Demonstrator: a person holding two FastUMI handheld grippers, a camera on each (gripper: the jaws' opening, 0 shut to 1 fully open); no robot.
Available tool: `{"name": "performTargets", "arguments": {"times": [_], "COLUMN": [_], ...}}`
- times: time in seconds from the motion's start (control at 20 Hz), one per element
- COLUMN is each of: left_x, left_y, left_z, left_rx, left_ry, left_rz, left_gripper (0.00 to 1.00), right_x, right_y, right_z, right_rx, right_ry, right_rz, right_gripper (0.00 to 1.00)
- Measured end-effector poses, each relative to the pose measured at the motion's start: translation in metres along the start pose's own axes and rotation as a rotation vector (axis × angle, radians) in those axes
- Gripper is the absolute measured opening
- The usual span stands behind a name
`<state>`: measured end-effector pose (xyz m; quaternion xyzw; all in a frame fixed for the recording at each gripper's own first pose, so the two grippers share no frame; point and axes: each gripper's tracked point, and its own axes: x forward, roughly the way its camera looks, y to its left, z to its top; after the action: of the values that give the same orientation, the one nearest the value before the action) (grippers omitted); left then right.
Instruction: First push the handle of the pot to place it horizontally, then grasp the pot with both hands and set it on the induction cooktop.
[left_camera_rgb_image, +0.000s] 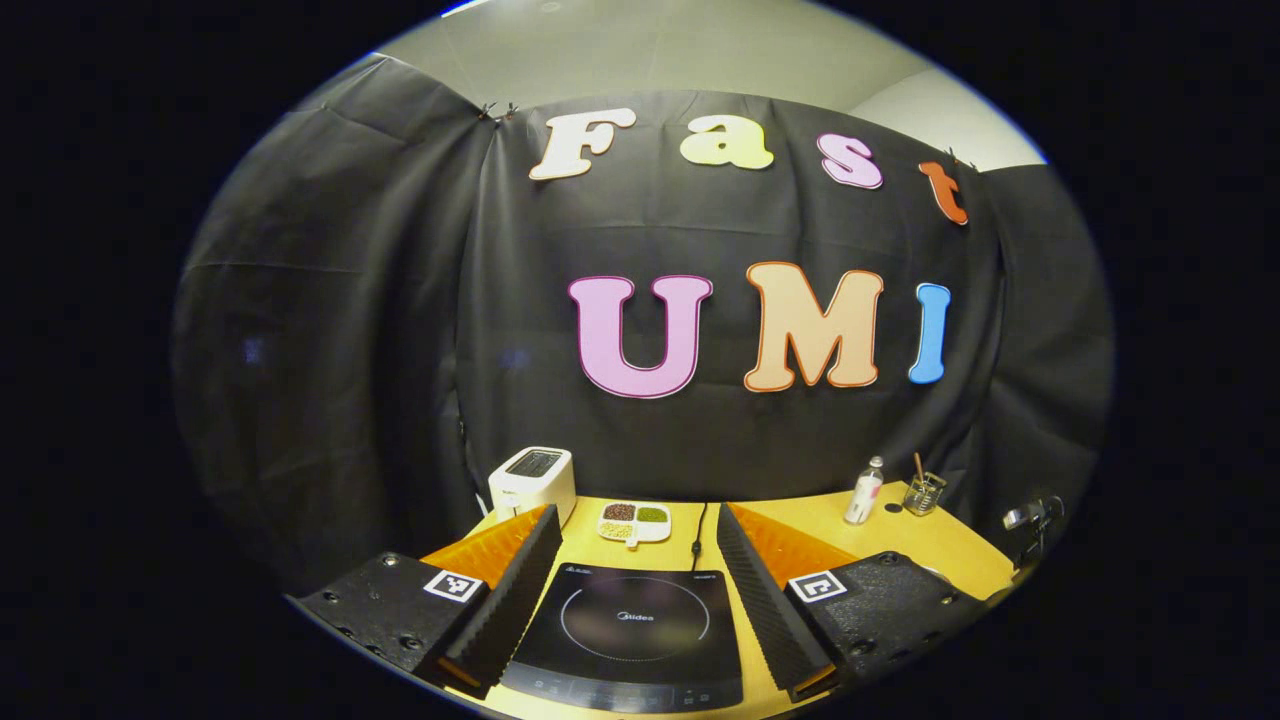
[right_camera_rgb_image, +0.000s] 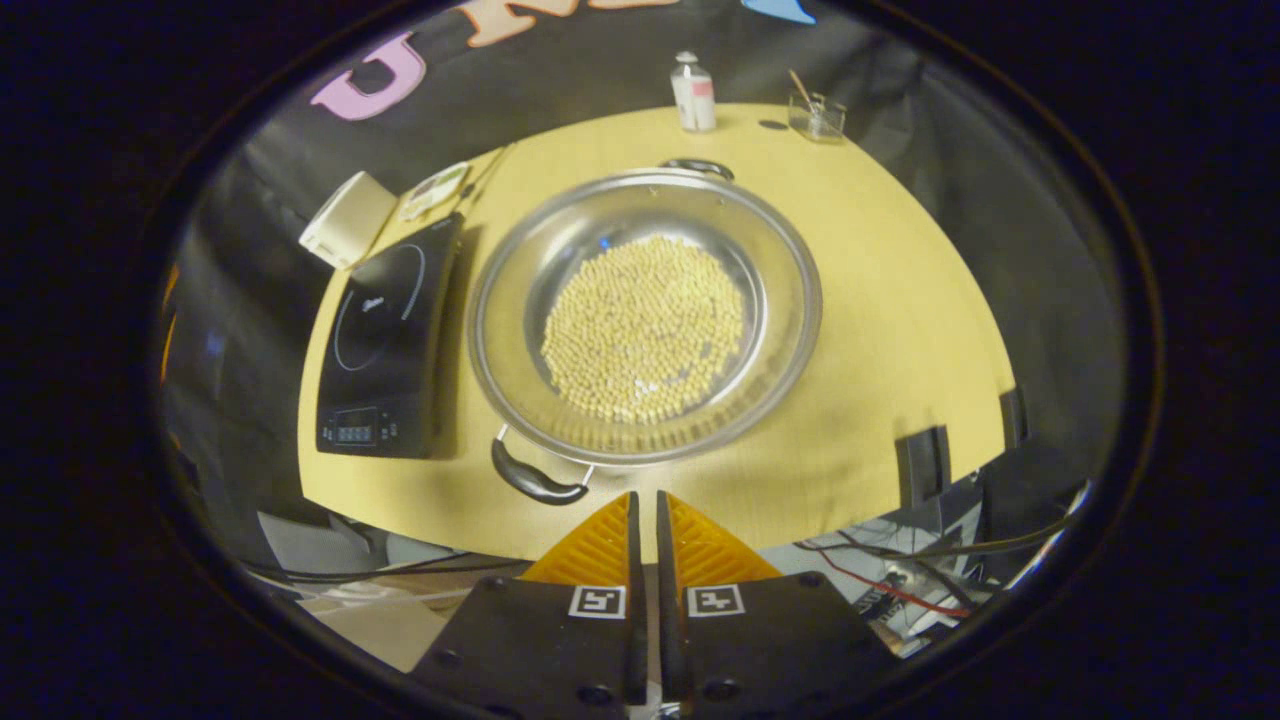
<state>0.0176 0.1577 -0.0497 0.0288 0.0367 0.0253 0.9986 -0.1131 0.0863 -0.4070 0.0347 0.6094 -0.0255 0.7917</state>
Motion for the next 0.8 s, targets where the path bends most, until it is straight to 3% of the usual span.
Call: {"name": "performTargets", "arguments": {"times": [0.2, 0.45, 0.8], "left_x": [0.000, 0.002, 0.011], "left_y": [0.023, 0.039, 0.033], "left_z": [-0.005, -0.010, -0.012], "left_rx": [0.020, 0.030, 0.010], "left_ry": [0.001, 0.012, 0.006], "left_rz": [0.028, 0.044, 0.006], "left_gripper": [0.92, 0.92, 0.92], "right_x": [0.022, 0.042, 0.049], "right_y": [0.000, 0.010, 0.028], "right_z": [-0.004, -0.004, 0.002], "right_rx": [0.050, -0.001, -0.049], "right_ry": [0.048, 0.058, 0.014], "right_rz": [-0.021, -0.054, -0.064], "right_gripper": [0.08, 0.08, 0.06]}}
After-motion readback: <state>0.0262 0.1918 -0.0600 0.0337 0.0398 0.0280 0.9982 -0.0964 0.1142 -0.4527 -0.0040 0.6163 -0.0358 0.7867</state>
